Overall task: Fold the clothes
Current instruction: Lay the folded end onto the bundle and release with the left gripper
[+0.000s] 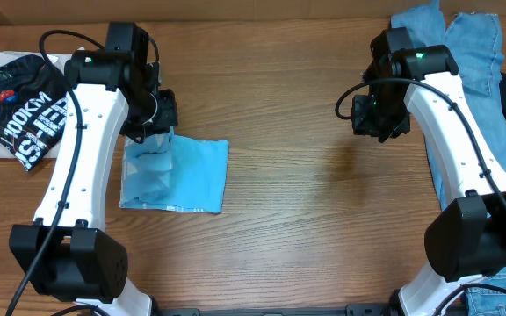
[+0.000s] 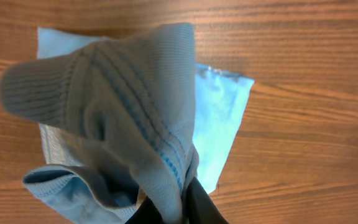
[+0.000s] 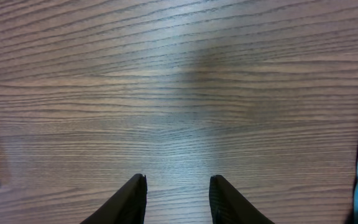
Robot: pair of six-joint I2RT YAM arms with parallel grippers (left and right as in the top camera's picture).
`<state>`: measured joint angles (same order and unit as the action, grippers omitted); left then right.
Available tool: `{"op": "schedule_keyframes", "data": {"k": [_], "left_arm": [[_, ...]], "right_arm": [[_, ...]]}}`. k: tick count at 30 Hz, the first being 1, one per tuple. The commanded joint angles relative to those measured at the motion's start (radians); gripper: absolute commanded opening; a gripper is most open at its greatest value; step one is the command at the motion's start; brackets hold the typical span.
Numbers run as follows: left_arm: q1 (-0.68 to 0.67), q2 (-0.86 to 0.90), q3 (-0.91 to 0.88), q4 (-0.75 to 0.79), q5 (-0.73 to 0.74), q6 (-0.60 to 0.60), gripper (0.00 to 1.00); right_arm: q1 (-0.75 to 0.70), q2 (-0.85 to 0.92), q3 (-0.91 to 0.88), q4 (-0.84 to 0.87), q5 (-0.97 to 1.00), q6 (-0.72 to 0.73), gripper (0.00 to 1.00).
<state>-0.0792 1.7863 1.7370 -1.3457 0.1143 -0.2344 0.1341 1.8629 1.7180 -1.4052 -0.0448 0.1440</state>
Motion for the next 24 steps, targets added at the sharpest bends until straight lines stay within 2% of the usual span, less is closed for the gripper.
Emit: {"op": "schedule_keyframes", "data": {"k": [1,18,20,24], "left_arm": [[-0.007,-0.008,-0.044,0.004,-0.011,-0.017,0.1],[-0.069,-0.008,-0.145,0.092,0.017,-0.017,0.11],[-0.072,-0.008,-0.146,0.097,0.017,-0.017,0.15],[-0.079,-0.008,-0.147,0.11,0.061,-0.017,0.33]], "right_arm": [[0.001,0.0,-0.004,0.003,-0.002,-0.014,0.37],[0.001,0.0,-0.004,0.003,-0.002,-0.014,0.37],[0.001,0.0,-0.004,0.003,-0.002,-0.014,0.37],[0.001,0.0,-0.004,0.004,-0.002,-0.014,0.37]]}}
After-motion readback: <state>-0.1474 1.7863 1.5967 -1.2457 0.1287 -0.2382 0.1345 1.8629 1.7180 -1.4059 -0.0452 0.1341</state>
